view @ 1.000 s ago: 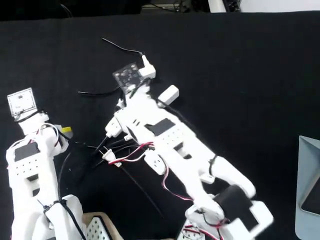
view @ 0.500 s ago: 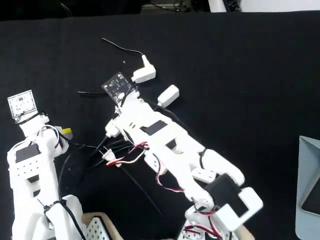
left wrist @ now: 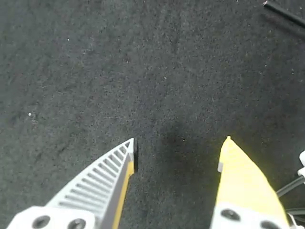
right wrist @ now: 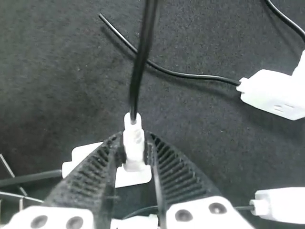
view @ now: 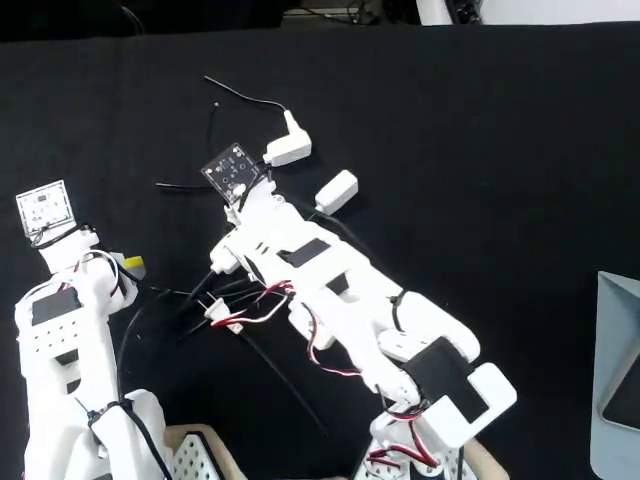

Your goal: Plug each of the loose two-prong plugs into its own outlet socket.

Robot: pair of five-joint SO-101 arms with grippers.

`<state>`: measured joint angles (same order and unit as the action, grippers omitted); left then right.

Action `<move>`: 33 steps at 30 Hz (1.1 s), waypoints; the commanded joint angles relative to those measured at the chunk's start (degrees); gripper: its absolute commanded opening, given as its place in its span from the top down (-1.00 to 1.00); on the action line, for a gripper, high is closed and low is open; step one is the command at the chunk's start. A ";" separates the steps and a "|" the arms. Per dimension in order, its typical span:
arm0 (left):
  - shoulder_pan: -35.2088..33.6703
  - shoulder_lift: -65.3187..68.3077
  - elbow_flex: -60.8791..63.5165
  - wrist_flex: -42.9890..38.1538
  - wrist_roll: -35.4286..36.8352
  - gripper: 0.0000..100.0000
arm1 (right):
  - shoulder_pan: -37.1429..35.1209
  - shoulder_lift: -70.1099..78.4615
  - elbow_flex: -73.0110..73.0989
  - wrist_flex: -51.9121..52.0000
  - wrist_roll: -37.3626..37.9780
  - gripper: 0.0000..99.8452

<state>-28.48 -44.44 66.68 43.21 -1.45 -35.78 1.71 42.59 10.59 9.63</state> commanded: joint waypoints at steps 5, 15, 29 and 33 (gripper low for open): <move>-0.22 -1.23 0.04 -1.05 0.26 0.43 | 2.20 0.13 3.03 -0.26 0.35 0.98; 6.81 -0.79 -4.97 -6.95 0.62 0.42 | 2.20 -5.14 8.57 -4.31 0.00 0.98; 20.53 12.04 -11.03 -23.56 6.86 0.43 | 2.20 -6.90 11.56 -7.56 0.00 0.98; 23.25 19.96 -15.96 -23.12 10.90 0.43 | 2.20 -6.90 11.56 -7.56 0.00 0.98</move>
<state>-8.35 -30.29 58.07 21.05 5.85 -34.99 -4.62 53.23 3.21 9.63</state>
